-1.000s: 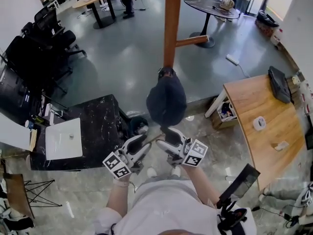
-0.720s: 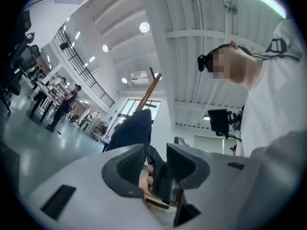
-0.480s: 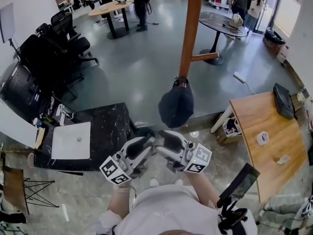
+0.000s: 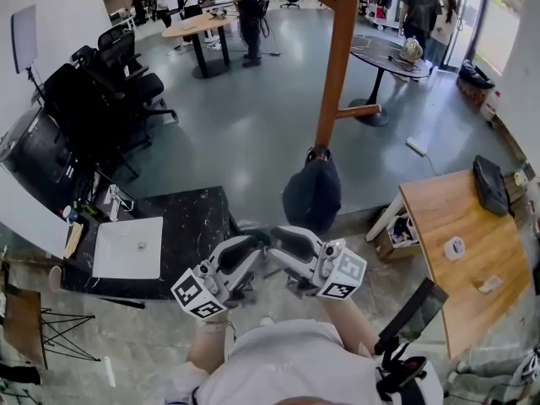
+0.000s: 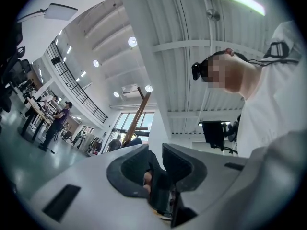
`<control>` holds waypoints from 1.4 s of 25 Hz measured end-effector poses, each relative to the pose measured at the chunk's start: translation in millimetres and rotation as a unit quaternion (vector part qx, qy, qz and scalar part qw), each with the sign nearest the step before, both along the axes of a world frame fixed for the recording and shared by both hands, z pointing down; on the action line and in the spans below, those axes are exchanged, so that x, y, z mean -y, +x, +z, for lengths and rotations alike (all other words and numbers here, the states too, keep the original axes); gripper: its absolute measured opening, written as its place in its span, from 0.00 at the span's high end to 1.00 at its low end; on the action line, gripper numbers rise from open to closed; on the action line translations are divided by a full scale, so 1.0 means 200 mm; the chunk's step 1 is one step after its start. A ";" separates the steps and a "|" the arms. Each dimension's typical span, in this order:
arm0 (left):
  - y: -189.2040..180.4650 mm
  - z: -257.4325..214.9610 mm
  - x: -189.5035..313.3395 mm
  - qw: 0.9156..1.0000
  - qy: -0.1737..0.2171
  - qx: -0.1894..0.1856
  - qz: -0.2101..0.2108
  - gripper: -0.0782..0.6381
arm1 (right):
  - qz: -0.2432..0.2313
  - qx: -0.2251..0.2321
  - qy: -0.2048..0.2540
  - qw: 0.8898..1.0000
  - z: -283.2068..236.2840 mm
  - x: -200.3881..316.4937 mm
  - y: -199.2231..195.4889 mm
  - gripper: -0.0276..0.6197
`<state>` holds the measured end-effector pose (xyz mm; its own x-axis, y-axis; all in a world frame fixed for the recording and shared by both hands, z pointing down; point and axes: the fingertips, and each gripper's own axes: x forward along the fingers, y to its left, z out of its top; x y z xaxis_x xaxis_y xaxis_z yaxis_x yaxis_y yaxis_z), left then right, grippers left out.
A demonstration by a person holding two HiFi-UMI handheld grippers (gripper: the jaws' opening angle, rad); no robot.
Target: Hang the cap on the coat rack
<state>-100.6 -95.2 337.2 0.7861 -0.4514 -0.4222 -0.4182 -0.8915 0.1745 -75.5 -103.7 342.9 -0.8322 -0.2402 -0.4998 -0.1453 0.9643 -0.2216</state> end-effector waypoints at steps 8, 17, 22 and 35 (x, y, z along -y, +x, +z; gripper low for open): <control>0.02 -0.04 0.01 1.000 0.009 -0.006 0.009 0.83 | 0.005 -0.001 0.014 1.000 -0.03 0.00 0.01 0.77; 0.09 -0.03 0.01 0.999 -0.011 -0.002 0.031 0.87 | 0.015 -0.010 0.022 1.000 -0.04 -0.01 0.05 0.84; 0.08 -0.01 0.03 0.999 -0.028 -0.020 0.037 0.87 | 0.019 -0.014 0.022 0.999 -0.02 -0.01 0.07 0.85; 0.10 0.00 0.04 0.999 -0.020 -0.018 0.038 0.87 | 0.029 -0.018 0.022 0.999 -0.01 0.00 0.09 0.86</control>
<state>-80.3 -103.5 338.0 0.8031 -0.4082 -0.4340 -0.3428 -0.9124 0.2239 -57.6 -103.5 340.6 -0.8354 -0.2674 -0.4803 -0.2088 0.9626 -0.1728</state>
